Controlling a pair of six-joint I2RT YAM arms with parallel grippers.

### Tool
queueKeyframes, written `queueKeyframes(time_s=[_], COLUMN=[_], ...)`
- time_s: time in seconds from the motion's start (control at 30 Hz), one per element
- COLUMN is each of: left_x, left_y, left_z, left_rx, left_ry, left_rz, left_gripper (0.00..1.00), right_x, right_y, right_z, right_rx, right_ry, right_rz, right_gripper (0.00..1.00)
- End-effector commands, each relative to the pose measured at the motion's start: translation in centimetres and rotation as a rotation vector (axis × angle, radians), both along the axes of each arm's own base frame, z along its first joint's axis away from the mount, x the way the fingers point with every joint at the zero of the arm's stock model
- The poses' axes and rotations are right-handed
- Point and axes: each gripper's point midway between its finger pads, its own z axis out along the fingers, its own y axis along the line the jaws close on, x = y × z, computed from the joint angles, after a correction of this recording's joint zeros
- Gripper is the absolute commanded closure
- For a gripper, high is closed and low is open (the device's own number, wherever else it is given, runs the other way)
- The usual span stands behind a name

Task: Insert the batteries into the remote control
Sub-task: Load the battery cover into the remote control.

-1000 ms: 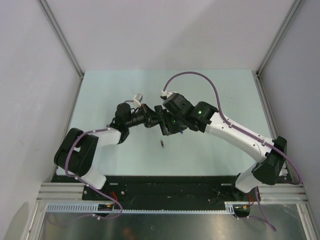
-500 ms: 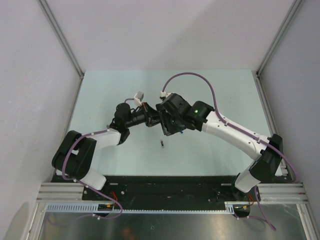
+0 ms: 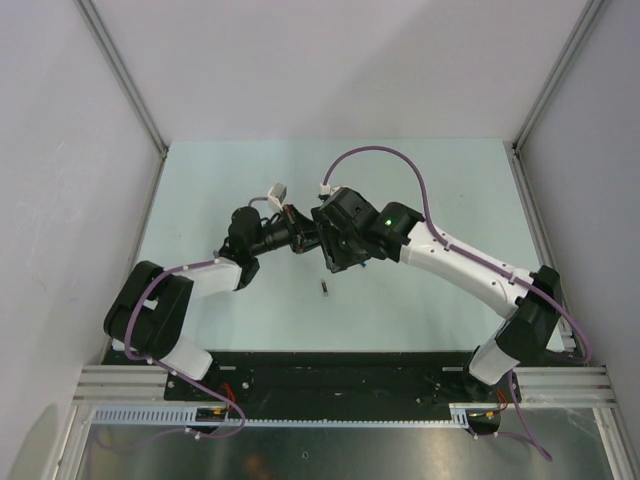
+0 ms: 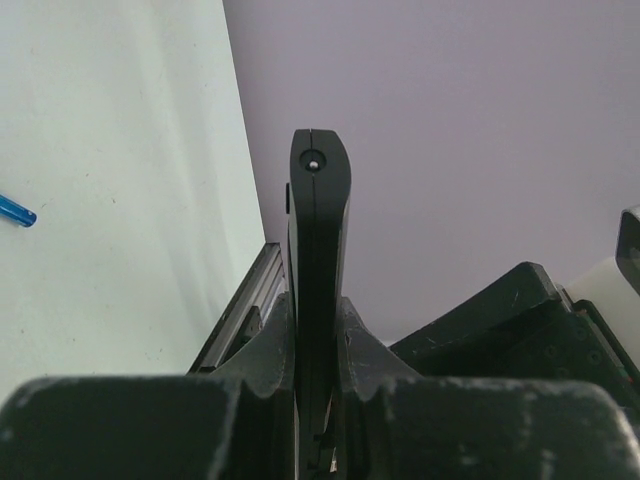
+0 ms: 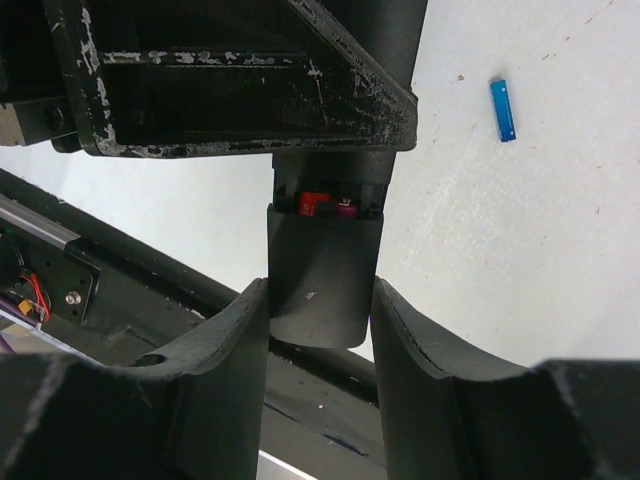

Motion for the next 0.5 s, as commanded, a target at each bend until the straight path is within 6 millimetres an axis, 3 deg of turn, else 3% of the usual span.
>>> queueKeyframes(time_s=[0.0,0.47], left_x=[-0.64,-0.55], left_y=[-0.14,-0.26], left_z=[2.54,2.46], left_rx=[-0.051,-0.056], left_ry=[-0.071,-0.065], left_rz=[-0.017,-0.023], left_gripper=[1.0,1.0], right_x=[0.47,1.18], right_y=[0.04,0.11], right_z=[-0.43,-0.81], right_rx=[-0.017,-0.029], right_ry=[0.008,0.013], right_rz=[-0.021,-0.03], right_gripper=[0.68,0.66])
